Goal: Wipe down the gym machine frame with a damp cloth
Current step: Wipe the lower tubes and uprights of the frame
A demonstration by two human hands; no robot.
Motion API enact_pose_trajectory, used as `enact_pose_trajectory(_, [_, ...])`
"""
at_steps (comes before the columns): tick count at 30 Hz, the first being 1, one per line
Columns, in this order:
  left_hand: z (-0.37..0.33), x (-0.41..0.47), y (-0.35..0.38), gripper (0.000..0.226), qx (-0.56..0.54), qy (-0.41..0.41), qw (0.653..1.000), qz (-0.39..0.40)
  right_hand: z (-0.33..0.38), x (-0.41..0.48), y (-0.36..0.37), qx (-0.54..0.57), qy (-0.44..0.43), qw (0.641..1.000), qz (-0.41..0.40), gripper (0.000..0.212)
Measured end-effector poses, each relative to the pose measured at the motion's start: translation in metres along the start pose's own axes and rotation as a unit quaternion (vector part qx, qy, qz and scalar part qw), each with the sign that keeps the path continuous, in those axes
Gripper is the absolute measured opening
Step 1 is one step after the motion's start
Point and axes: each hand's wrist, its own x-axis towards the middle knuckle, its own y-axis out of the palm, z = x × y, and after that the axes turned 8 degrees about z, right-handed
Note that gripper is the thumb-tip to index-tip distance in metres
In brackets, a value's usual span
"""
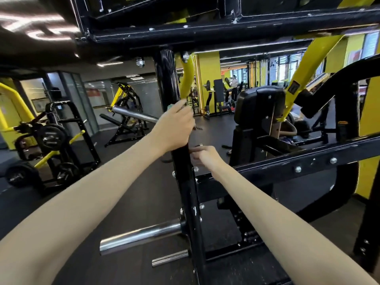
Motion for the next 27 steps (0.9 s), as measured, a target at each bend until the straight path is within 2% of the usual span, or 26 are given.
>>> enact_pose_trajectory(4, [-0.005, 0.018, -0.021, 0.042, 0.040, -0.082, 0.994, 0.056, -0.005, 0.002, -0.007, 0.020, -0.002, 0.999, -0.046, 0.026])
enact_pose_trajectory(6, [-0.034, 0.013, -0.013, 0.034, 0.084, -0.002, 0.988, 0.126, -0.005, 0.003, -0.012, 0.046, -0.007, 0.998, -0.053, 0.028])
enact_pose_trajectory(8, [-0.066, -0.002, -0.007, 0.032, 0.045, 0.109, 0.967, 0.227, -0.007, 0.003, -0.018, 0.072, -0.008, 0.996, -0.053, 0.028])
enact_pose_trajectory(9, [-0.073, -0.008, -0.006, 0.033, 0.014, 0.134, 0.956, 0.261, -0.007, 0.002, -0.021, 0.084, 0.000, 0.995, -0.049, 0.028])
enact_pose_trajectory(11, [-0.068, -0.004, -0.010, 0.034, 0.006, 0.127, 0.956, 0.265, -0.007, 0.000, -0.025, 0.080, 0.013, 0.996, -0.045, 0.027])
enact_pose_trajectory(15, [-0.024, 0.024, -0.029, 0.034, 0.084, 0.000, 0.984, 0.157, 0.002, 0.000, -0.028, 0.041, -0.017, 0.999, -0.025, 0.032])
enact_pose_trajectory(17, [-0.013, 0.023, -0.029, 0.034, 0.081, -0.007, 0.990, 0.118, 0.012, 0.001, -0.024, 0.058, -0.061, 0.996, -0.035, 0.033])
enact_pose_trajectory(19, [-0.018, 0.013, -0.022, 0.031, 0.076, -0.002, 0.995, 0.071, 0.023, 0.002, -0.016, 0.130, -0.086, 0.987, -0.043, 0.031])
enact_pose_trajectory(22, [-0.023, 0.000, -0.016, 0.029, -0.007, 0.011, 1.000, -0.015, 0.022, 0.009, 0.004, 0.190, -0.065, 0.979, -0.019, 0.028])
enact_pose_trajectory(24, [-0.015, -0.020, -0.013, 0.024, -0.088, 0.007, 0.990, -0.111, 0.018, 0.012, 0.021, 0.200, -0.056, 0.978, 0.008, 0.043])
enact_pose_trajectory(26, [-0.006, -0.050, -0.010, 0.020, -0.143, -0.053, 0.973, -0.171, 0.023, 0.019, 0.032, 0.169, -0.076, 0.983, 0.015, 0.049])
enact_pose_trajectory(27, [0.000, -0.064, -0.008, 0.021, -0.157, -0.089, 0.967, -0.180, 0.029, 0.026, 0.035, 0.141, -0.092, 0.986, 0.007, 0.042])
